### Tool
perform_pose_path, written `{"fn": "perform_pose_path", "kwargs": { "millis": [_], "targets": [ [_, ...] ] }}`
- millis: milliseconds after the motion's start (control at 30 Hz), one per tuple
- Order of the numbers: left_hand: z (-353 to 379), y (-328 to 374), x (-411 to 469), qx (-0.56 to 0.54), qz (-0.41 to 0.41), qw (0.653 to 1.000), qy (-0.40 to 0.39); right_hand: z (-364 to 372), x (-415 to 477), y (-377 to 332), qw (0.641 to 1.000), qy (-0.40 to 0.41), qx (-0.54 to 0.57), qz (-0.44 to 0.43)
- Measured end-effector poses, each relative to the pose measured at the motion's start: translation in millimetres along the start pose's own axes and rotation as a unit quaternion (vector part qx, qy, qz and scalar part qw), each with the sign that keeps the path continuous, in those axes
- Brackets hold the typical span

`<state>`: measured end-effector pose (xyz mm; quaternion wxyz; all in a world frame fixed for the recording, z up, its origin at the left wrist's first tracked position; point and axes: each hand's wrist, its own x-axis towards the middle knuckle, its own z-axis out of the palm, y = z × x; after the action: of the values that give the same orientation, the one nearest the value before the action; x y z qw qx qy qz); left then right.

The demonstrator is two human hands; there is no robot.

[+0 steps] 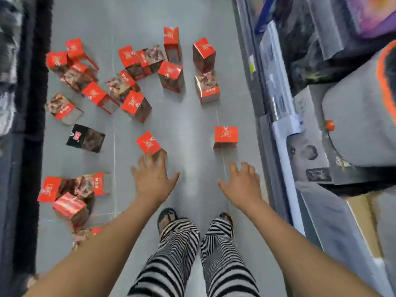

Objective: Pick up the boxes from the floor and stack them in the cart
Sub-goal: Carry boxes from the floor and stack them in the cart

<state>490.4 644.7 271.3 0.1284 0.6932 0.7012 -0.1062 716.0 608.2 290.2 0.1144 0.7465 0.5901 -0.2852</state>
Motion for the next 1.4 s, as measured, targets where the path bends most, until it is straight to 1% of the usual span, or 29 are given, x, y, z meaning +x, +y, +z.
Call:
{"fn": "perform_pose_path", "kwargs": {
  "millis": [67, 167, 267, 367, 433, 500, 567, 700, 767, 833, 900, 933, 1033, 1067, 1200, 1267, 1333, 1400],
  "targets": [
    [50, -8, 33, -0.031, -0.046, 0.998, -0.002, 38, 49, -2, 0.999, 0.018, -0.016, -0.027],
    [123, -26, 88, -0.057, -0.145, 0.988, -0.015, 98, 122, -3, 0.995, 0.065, -0.009, -0.068],
    [182, -42, 146, -0.116, -0.225, 0.967, 0.036, 152, 191, 3, 0.983, 0.141, -0.018, -0.113],
    [226, -55, 200, -0.188, -0.283, 0.939, 0.055, 188, 252, 17, 0.963, 0.231, -0.02, -0.135],
    [250, -63, 224, -0.21, -0.288, 0.932, 0.063, 202, 285, 26, 0.953, 0.276, -0.005, -0.125],
    [264, -68, 237, -0.2, -0.27, 0.937, 0.092, 209, 313, 32, 0.939, 0.321, 0.006, -0.121],
    [266, -68, 243, -0.186, -0.226, 0.95, 0.112, 211, 330, 36, 0.927, 0.352, 0.007, -0.127],
    [257, -58, 243, -0.178, -0.115, 0.973, 0.087, 205, 333, 56, 0.925, 0.358, 0.0, -0.126],
    [254, -47, 237, -0.179, -0.076, 0.978, 0.073, 200, 329, 74, 0.935, 0.338, 0.032, -0.101],
    [255, -37, 232, -0.168, -0.047, 0.983, 0.06, 197, 328, 91, 0.951, 0.285, 0.077, -0.094],
    [258, -27, 231, -0.14, -0.006, 0.989, 0.054, 197, 334, 112, 0.957, 0.242, 0.109, -0.116],
    [259, -24, 232, -0.127, 0.017, 0.99, 0.054, 196, 338, 122, 0.955, 0.23, 0.134, -0.134],
    [258, -16, 236, -0.112, 0.063, 0.991, 0.043, 198, 345, 141, 0.938, 0.225, 0.191, -0.182],
    [257, -14, 236, -0.113, 0.069, 0.99, 0.039, 202, 346, 142, 0.929, 0.241, 0.206, -0.192],
    [260, -3, 235, -0.084, 0.104, 0.99, 0.042, 234, 338, 134, 0.873, 0.346, 0.262, -0.221],
    [262, -1, 237, -0.071, 0.116, 0.989, 0.053, 243, 339, 135, 0.863, 0.364, 0.272, -0.222],
    [264, 1, 241, -0.065, 0.116, 0.989, 0.064, 244, 342, 137, 0.863, 0.349, 0.289, -0.225],
    [265, 5, 245, -0.054, 0.114, 0.989, 0.075, 238, 347, 138, 0.861, 0.312, 0.327, -0.234]
  ]
}}
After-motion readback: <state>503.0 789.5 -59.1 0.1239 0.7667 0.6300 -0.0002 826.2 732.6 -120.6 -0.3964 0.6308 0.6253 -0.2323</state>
